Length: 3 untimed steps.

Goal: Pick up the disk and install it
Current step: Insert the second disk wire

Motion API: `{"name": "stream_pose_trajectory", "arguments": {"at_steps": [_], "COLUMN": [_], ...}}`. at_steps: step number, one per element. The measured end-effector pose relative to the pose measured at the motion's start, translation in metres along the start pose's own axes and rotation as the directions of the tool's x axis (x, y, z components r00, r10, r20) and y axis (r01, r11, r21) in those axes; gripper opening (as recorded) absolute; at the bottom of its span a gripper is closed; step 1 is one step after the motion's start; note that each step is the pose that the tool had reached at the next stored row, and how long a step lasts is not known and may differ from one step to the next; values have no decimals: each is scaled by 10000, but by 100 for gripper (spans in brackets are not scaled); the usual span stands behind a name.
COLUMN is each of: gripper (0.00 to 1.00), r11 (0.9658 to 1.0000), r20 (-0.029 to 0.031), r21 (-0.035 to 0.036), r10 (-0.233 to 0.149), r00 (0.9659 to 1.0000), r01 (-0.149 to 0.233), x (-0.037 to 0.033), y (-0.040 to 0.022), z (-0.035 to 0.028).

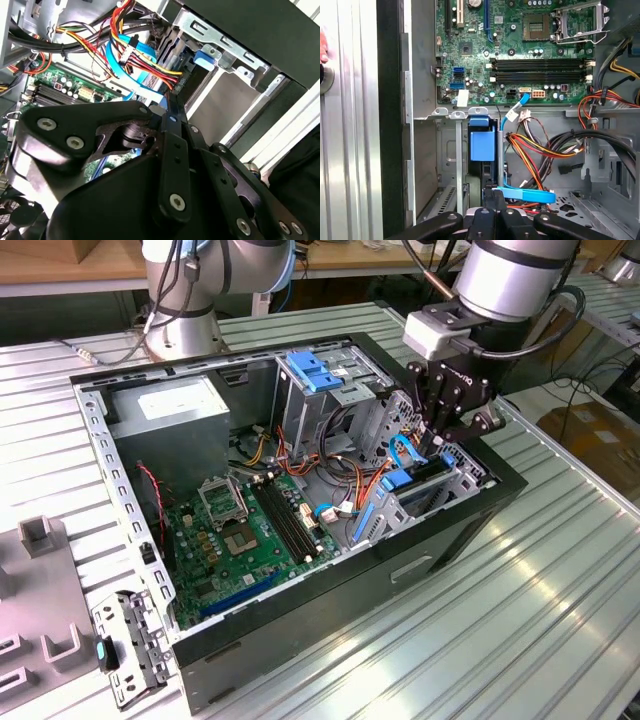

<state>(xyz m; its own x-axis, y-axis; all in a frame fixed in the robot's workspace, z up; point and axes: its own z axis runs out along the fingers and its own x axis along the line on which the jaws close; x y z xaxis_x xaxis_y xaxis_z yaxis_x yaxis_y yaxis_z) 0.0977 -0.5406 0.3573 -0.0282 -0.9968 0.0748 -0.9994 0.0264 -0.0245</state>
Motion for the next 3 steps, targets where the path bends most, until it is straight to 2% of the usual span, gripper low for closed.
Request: {"name": "stream_pose_trajectory", "arguments": {"at_steps": [3], "gripper": [11], "r11": [10000], "r20": [0], "r21": [0], "r10": [0], "r00": [10000], "r01": [0], "x": [0], "y": [0], "z": [-6]}}
